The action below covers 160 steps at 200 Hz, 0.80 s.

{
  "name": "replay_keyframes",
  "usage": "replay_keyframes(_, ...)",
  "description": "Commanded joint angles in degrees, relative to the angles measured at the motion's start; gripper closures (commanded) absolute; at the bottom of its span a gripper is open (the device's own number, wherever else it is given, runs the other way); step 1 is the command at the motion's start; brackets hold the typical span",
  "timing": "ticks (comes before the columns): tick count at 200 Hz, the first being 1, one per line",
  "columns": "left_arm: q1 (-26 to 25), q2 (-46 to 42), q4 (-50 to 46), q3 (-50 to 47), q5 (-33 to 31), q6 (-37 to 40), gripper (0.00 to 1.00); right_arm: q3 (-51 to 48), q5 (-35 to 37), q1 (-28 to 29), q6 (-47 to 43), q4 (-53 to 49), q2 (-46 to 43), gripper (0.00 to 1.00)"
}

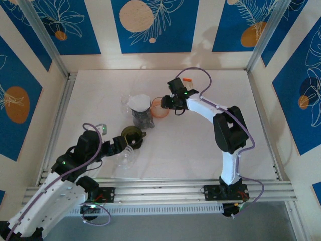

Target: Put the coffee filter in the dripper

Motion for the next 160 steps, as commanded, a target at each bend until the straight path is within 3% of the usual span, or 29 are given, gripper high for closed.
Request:
replay_keyframes(1, 0.81, -0.28, -1.25, 1.35, -0.72, 1.03, 0.05, 2.02, 0.01, -0.31, 1.09, -2.32, 1.21, 0.47)
replay_keyframes(93, 1.34, -0.81, -1.6, 1.09, -0.71, 0.94, 0.05, 6.07, 0.04, -0.99, 2.84, -6.27, 4.81, 0.61)
replay_keyframes(160, 1.54, -1.03, -2.02, 1.17, -0.63, 0.85, 0.05, 5.39, 0.39, -2.89, 1.51, -7.44, 3.28, 0.85)
